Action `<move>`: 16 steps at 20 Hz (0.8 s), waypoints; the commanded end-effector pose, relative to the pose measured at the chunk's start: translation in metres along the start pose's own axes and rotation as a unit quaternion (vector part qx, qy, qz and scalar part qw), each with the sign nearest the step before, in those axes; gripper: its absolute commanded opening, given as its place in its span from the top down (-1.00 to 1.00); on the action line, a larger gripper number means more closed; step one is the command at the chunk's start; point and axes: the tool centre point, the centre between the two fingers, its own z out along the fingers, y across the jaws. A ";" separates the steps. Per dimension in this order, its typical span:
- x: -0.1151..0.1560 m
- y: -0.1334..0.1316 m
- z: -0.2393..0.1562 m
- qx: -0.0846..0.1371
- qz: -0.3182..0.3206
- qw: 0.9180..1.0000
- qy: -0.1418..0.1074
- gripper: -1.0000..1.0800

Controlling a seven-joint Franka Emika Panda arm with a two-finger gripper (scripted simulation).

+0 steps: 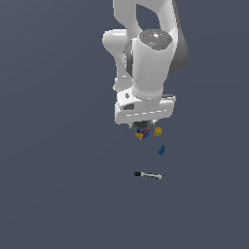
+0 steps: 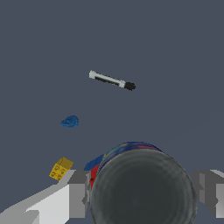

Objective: Pick up a designated object from a clutter of objects.

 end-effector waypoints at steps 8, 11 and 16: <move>-0.019 0.020 -0.100 0.001 0.000 1.000 -0.004 1.00; -0.024 0.025 -0.127 0.000 0.000 1.000 -0.005 1.00; -0.029 0.032 -0.161 0.000 0.001 1.000 -0.007 1.00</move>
